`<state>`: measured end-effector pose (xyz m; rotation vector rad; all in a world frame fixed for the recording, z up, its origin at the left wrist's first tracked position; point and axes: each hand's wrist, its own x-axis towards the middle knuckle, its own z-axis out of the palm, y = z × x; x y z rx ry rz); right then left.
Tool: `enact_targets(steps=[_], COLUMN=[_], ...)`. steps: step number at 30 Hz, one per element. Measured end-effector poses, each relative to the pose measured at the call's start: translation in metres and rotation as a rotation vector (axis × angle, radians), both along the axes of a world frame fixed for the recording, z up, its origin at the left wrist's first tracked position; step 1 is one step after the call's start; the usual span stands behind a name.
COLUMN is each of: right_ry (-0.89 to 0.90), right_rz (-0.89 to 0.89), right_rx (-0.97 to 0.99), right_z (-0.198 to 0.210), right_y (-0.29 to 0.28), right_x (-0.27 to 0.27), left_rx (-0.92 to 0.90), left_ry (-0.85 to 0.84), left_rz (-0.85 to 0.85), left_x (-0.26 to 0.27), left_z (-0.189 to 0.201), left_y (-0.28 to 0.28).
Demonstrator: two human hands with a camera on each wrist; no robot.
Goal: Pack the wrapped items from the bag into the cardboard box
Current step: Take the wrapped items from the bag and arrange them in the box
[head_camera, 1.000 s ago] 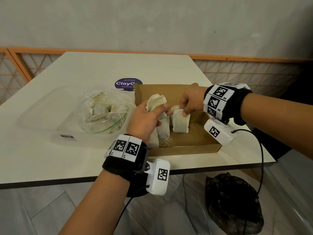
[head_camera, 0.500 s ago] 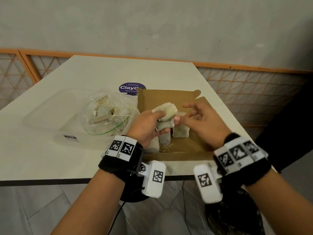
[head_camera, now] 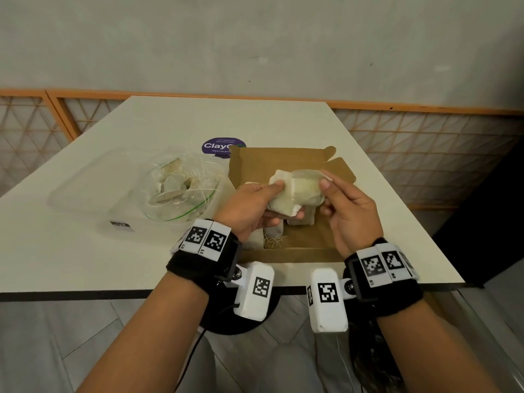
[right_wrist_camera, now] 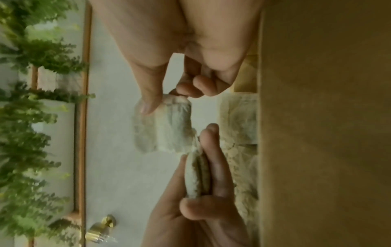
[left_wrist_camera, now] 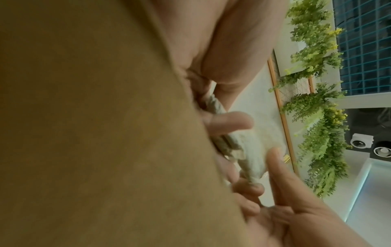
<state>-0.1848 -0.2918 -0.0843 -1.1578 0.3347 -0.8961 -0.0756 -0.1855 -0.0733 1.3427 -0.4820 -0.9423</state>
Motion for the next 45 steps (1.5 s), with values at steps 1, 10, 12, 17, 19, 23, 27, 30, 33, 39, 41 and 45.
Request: enact_targets(steps=[1, 10, 12, 17, 19, 23, 27, 30, 33, 39, 41, 45], right_ry=[-0.023, -0.082, -0.051, 0.225, 0.273, 0.278, 0.240, 0.340, 0.380, 0.335, 0.339, 0.419], right_rz=[0.015, -0.120, -0.155, -0.023, -0.029, -0.092, 0.042, 0.139, 0.098, 0.009, 0.009, -0.012], right_rx=[-0.014, -0.187, -0.365, -1.006, -1.031, -0.858, -0.335, -0.130, -0.075, 0.001, 0.020, -0.042], right_z=[0.000, -0.001, -0.002, -0.019, -0.021, -0.001, 0.026, 0.027, 0.025, 0.024, 0.026, 0.026], right_y=[0.000, 0.008, 0.009, 0.005, 0.001, 0.004, 0.004, 0.003, 0.002, 0.001, 0.001, -0.002], right_x=[-0.001, -0.003, -0.004, -0.006, -0.007, -0.012, -0.004, 0.007, 0.012, 0.017, 0.018, 0.019], left_rx=[0.010, 0.111, 0.108, 0.071, 0.072, 0.053, -0.002, -0.018, -0.035, -0.068, -0.069, -0.078], left_ry=[-0.010, -0.071, -0.069, 0.002, -0.006, 0.019, 0.032, 0.011, 0.039, 0.073, 0.034, -0.028], left_rz=[-0.008, -0.063, -0.073, -0.028, -0.042, -0.057, -0.010, 0.011, 0.012, -0.021, -0.066, -0.076], left_x=[-0.001, -0.005, -0.004, 0.000, 0.001, 0.000, 0.004, 0.005, 0.005, 0.006, 0.005, 0.005], left_z=[0.000, 0.002, 0.002, 0.003, 0.001, -0.001, -0.003, -0.005, -0.005, -0.002, -0.003, -0.009], left_y=[0.000, -0.003, -0.003, -0.001, -0.001, -0.004, -0.003, -0.002, -0.002, 0.000, 0.001, 0.001])
